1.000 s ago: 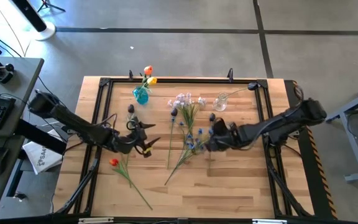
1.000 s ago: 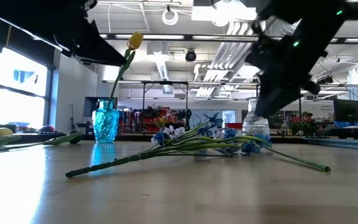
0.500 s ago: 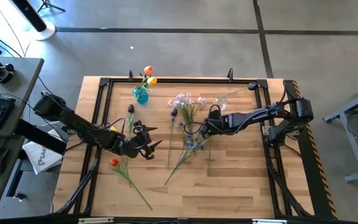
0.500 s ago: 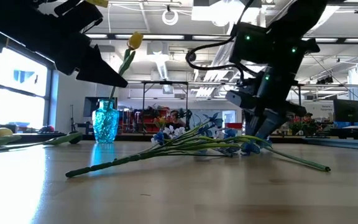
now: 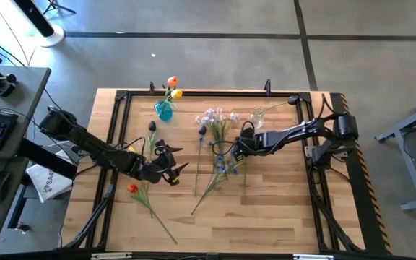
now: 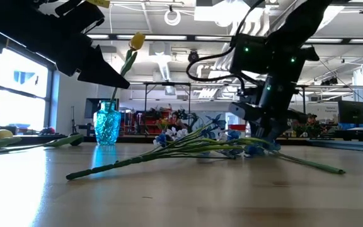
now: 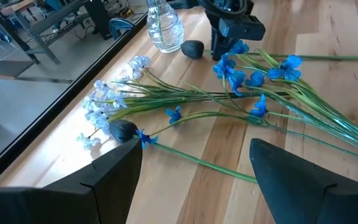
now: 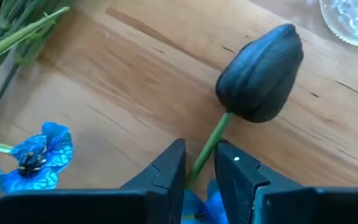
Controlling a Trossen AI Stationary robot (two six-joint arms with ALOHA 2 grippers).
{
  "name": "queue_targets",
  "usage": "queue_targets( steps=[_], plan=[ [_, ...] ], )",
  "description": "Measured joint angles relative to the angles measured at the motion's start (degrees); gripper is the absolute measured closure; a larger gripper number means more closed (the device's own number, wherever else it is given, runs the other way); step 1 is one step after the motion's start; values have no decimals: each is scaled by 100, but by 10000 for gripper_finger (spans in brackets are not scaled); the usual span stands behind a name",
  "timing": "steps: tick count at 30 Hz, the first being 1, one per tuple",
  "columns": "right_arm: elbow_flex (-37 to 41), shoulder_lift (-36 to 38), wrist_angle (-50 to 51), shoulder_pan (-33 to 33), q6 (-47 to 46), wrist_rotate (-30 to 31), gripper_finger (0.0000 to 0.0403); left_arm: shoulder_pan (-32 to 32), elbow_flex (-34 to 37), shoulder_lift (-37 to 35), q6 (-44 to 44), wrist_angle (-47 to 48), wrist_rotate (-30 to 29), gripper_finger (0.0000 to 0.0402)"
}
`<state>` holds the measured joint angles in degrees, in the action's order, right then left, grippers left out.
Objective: Sort flowers into vase by color
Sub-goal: Put the black flower into the transparent vase
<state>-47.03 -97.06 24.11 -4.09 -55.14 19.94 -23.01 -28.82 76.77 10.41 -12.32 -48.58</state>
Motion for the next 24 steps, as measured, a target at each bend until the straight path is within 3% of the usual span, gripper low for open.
queue_targets(
  steps=[6, 13, 20, 24],
  plan=[
    [11, 81, -176, 175, 314, 324, 390, 16, 0, 0, 0, 10, 44, 118],
    [11, 928, -902, 548, 1161, 1495, 395, 16, 0, 0, 2, 39, 46, 118],
    [9, 1836, -2798, 1256, 3524, 2992, 397, 16, 2, -2, 50, 46, 49, 118],
    [9, 2005, -4136, 1557, 5304, 3157, 400, 16, 2, -2, 50, 49, 49, 118]
  ],
)
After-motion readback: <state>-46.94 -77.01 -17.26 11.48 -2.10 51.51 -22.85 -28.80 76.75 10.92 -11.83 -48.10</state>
